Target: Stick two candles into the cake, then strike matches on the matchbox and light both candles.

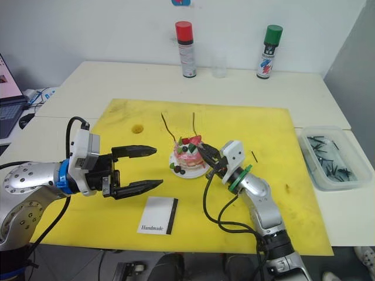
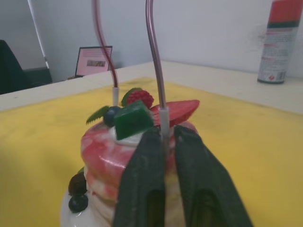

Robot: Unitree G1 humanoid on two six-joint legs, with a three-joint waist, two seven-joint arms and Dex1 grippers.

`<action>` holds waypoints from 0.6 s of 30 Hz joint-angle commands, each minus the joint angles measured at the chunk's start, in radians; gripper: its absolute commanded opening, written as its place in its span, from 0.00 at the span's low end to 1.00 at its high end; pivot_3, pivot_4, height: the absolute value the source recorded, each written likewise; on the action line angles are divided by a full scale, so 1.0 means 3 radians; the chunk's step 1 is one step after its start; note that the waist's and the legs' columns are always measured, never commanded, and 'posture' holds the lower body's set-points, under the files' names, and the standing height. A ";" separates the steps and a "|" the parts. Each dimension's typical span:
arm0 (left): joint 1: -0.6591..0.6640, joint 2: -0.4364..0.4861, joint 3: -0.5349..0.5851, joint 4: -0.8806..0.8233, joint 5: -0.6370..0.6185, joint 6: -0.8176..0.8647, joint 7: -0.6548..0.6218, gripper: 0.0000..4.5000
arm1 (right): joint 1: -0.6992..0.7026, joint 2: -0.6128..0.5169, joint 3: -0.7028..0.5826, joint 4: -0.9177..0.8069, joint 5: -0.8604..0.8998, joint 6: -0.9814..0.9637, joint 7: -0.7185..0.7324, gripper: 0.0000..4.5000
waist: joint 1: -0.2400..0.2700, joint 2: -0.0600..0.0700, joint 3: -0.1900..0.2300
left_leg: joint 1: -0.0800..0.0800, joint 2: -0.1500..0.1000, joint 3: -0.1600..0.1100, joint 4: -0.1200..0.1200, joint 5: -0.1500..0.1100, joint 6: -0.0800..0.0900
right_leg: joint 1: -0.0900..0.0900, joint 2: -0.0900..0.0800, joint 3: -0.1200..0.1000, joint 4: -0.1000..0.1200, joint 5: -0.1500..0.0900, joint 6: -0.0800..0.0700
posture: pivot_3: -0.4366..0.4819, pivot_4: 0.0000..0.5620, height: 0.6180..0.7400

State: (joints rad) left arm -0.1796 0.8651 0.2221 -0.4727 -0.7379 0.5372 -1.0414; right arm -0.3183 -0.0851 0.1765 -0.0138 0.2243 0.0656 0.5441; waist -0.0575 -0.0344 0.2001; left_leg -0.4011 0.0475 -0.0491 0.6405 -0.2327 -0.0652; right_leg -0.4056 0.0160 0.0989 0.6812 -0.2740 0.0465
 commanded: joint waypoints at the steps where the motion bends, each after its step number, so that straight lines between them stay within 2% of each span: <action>1: -0.0016 -0.0020 -0.0011 -0.0034 0.0027 -0.0084 -0.0022 1.00 | -0.0079 0.0020 -0.0016 -0.0219 0.0091 0.0108 -0.0002 0.45 | 0.0000 0.0000 0.0000 | 0.0000 0.0000 0.0000 0.0000 0.0000 0.0000 | 0.0000 0.0000 0.0000 0.0000 0.0000 0.0000 | 0.48 0.27 0.94; 6: -0.0034 -0.0045 -0.0033 -0.0013 0.0065 -0.0112 -0.0018 1.00 | -0.0178 -0.0002 -0.0022 -0.0429 0.0108 0.0230 -0.0026 0.85 | 0.0000 0.0001 0.0000 | -0.0001 0.0000 0.0000 -0.0002 0.0000 0.0000 | -0.0001 0.0000 -0.0001 0.0000 0.0000 -0.0001 | 0.48 0.27 0.94; 12: -0.0021 -0.0027 -0.0055 0.0012 0.0115 -0.0118 -0.0006 1.00 | -0.0302 -0.0081 -0.0136 -0.0764 0.0269 0.0502 -0.0062 0.85 | 0.0000 0.0001 0.0001 | -0.0002 0.0000 -0.0001 -0.0002 0.0000 0.0000 | -0.0002 0.0000 -0.0002 -0.0001 -0.0001 -0.0001 | 0.48 0.27 0.94; 18: 0.0111 0.0156 0.0121 0.0101 0.0100 0.0189 0.0107 1.00 | -0.0267 -0.0687 -0.0366 -0.1282 0.0641 0.1097 0.0233 0.85 | 0.0006 0.0001 0.0001 | -0.0003 -0.0001 0.0000 -0.0003 0.0000 0.0000 | -0.0002 -0.0002 0.0000 -0.0003 -0.0001 -0.0002 | 0.48 0.27 0.94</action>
State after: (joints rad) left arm -0.1520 0.8877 0.2085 -0.4411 -0.6996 0.5683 -1.0207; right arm -0.4025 -0.2537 0.1012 -0.3242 0.3675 0.3537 0.5782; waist -0.0556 -0.0340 0.2004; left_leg -0.4020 0.0472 -0.0491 0.6397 -0.2327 -0.0652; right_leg -0.4062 0.0155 0.0985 0.6803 -0.2750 0.0449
